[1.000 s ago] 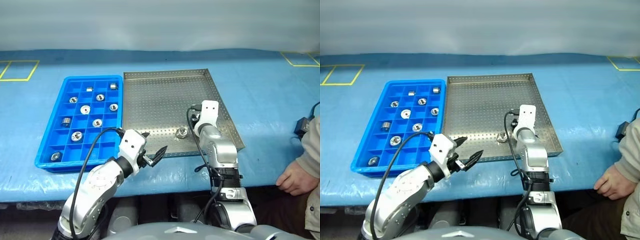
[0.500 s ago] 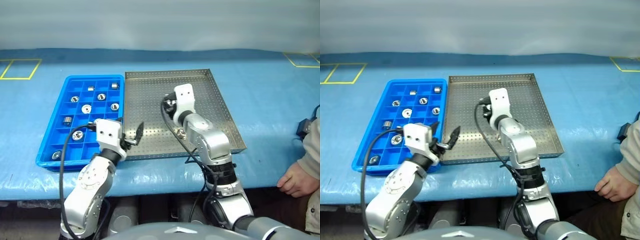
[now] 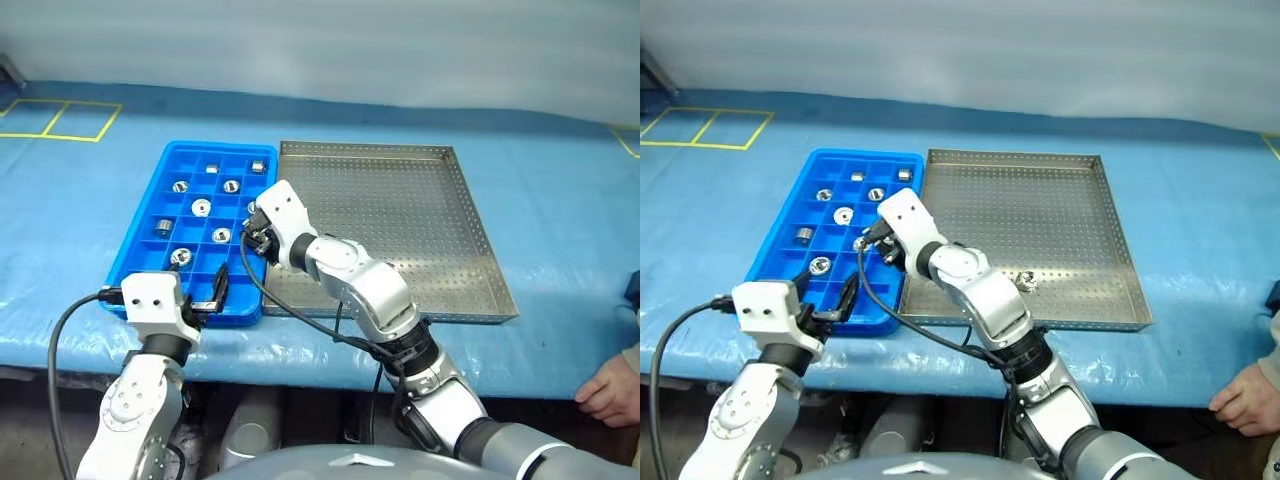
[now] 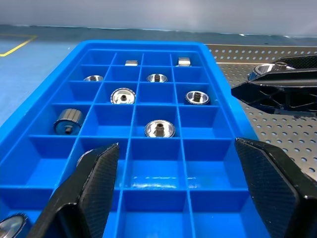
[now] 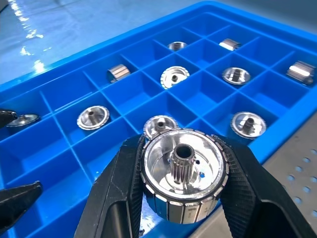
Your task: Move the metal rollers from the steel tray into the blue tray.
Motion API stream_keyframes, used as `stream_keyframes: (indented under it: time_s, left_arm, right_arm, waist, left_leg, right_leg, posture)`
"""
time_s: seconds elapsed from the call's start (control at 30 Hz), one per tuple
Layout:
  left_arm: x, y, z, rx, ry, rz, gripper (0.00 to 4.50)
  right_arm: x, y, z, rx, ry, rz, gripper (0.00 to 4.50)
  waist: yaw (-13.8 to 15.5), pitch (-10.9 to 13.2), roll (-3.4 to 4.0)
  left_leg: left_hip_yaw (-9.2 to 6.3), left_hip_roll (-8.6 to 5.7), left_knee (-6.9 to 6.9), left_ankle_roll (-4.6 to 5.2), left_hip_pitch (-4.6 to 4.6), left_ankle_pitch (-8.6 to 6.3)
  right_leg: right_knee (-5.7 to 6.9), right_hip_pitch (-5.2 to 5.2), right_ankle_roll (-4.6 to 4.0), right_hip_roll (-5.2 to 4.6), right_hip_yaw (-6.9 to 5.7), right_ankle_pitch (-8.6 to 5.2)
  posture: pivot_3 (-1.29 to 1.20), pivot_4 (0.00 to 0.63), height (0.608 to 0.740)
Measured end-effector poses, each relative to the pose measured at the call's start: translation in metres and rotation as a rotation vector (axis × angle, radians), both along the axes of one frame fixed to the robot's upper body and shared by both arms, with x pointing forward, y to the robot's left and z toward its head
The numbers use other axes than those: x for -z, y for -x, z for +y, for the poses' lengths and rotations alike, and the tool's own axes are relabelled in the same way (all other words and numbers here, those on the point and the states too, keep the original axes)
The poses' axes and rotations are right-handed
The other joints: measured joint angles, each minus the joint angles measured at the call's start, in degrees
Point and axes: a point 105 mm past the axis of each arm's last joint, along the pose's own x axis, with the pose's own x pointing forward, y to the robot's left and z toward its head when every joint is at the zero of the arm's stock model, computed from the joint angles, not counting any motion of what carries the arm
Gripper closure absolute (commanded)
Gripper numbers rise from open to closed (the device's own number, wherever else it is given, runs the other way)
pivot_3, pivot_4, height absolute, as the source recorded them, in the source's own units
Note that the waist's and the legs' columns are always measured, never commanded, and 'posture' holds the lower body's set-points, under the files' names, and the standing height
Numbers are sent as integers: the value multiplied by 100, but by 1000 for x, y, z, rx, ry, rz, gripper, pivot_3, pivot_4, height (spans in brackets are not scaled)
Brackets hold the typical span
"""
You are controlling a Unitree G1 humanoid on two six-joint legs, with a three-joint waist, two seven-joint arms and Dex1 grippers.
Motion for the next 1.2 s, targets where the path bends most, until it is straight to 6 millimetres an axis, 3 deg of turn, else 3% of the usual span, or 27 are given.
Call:
stream_keyframes:
  time_s: [0.13, 0.33, 0.57, 0.63, 0.8, 0.97, 1.07, 1.2]
  left_arm:
    - [2, 1, -4, 7, 10, 6, 428]
    - [1, -1, -15, 57, 24, 1, 428]
    - [-4, -6, -24, 108, 33, -21, 428]
    - [-6, -8, -30, 146, 43, -27, 428]
    - [-6, -9, -49, 289, 30, -16, 428]
    - [2, -4, -83, 523, 30, 35, 428]
    - [9, 1, -97, 630, 10, 74, 428]
    - [11, 3, -109, 719, 8, 90, 428]
  right_arm:
    - [9, 5, 7, -49, 33, 14, 2774]
    - [25, 4, 0, -53, 86, 42, 2774]
    - [32, 4, -5, -38, 74, 52, 436]
    - [31, 2, -10, -12, 60, 54, 19]
    - [25, -11, -42, 132, 32, 67, 19]
    - [7, -25, -98, 358, 33, 51, 19]
    - [16, -22, -127, 451, 75, 99, 19]
    - [29, -15, -146, 526, 97, 174, 19]
  waist:
    - [141, 0, -1]
    - [260, -1, 0]
    - [280, -3, -1]
    - [277, -3, -2]
    - [168, -2, -1]
    - [-99, -3, -1]
    - [-277, -2, 0]
    - [-518, -1, 1]
  left_leg:
    - [-1, -1, 0, 0, 0, 0]
    - [0, -3, -2, -1, -11, 0]
    - [-1, -2, 0, -1, -3, 0]
    - [-1, -1, 3, -1, -1, 0]
    - [0, -3, 5, 0, -8, 0]
    - [0, -4, 1, 0, -18, 0]
    - [1, -4, -2, 0, -16, -1]
    - [7, 1, -3, 0, -9, 0]
  right_leg:
    - [0, 0, -2, 2, -4, -2]
    - [-1, -10, -2, 3, -5, -2]
    - [0, -2, -5, 3, -10, -3]
    - [0, 2, -5, 1, -12, -4]
    - [-4, -1, -5, 0, -11, -3]
    - [-2, -11, -5, 1, -8, -3]
    - [-1, -12, -7, 1, -6, -3]
    - [6, -14, -7, 8, 3, -3]
  posture:
    - [472, 150, 740]
    - [438, 150, 740]
    - [378, 150, 740]
    - [357, 150, 740]
    - [274, 150, 740]
    - [211, 150, 740]
    - [168, 150, 740]
    - [150, 150, 740]
